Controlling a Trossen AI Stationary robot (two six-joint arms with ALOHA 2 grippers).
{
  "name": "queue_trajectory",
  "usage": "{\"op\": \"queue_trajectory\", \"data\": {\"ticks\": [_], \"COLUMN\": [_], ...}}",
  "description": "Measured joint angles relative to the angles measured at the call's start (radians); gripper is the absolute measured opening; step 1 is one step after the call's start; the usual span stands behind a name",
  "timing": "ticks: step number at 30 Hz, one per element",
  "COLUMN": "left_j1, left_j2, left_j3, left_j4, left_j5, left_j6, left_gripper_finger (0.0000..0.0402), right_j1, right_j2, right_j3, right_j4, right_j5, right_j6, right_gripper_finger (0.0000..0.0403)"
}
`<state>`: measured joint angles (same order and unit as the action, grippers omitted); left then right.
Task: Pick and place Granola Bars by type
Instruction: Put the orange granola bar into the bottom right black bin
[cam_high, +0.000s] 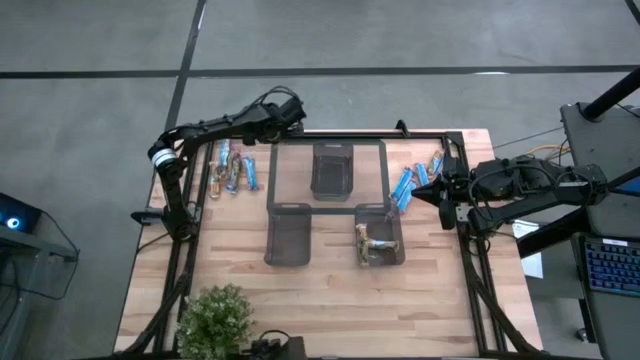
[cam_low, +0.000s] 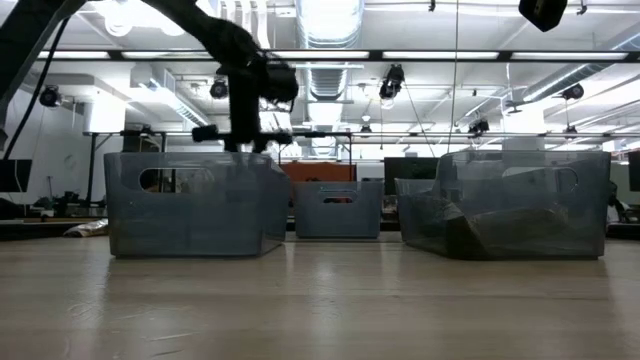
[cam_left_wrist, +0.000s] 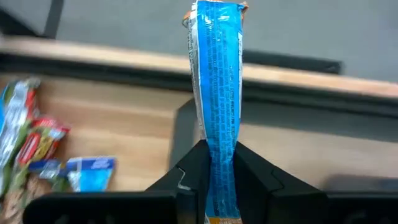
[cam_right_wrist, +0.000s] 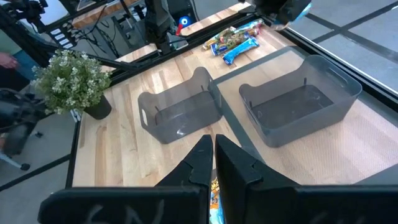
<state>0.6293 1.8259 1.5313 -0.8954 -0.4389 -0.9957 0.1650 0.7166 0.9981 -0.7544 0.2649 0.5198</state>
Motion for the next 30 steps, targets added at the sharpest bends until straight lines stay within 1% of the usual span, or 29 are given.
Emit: {"op": "queue_trajectory", "data": {"ticks": [8,14,20,26,30], "left_j1": [-0.046,-0.118,-0.225,-0.348,-0.422], "left_j2": [0.0,0.0,0.0,0.0,0.0], "left_j3": [0.148,0.222,0.285,0.338,0.356], "left_j4": [-0.04,-0.043,-0.04,-0.036,0.008], "left_j5": [-0.007,0.035,0.082,0.085,0.085], "left_j6": [0.069,0.109,0.108,0.075,0.045], "left_gripper_finger": [0.0046,0.0046,0.0046,0.0046,0.0046], "right_j1": [0.0,0.0,0.0,0.0,0.0], "right_j2": [0.0,0.0,0.0,0.0,0.0], "right_j3": [0.0,0.0,0.0,0.0,0.0], "right_j4": [0.001,0.002,0.002,0.002,0.002], "right_j5": [0.0,0.0,0.0,0.0,0.001], "right_j6": [0.001,0.002,0.004,0.001,-0.002], "right_gripper_finger": [0.0012,0.0012,0.0012,0.0012,0.0012]}}
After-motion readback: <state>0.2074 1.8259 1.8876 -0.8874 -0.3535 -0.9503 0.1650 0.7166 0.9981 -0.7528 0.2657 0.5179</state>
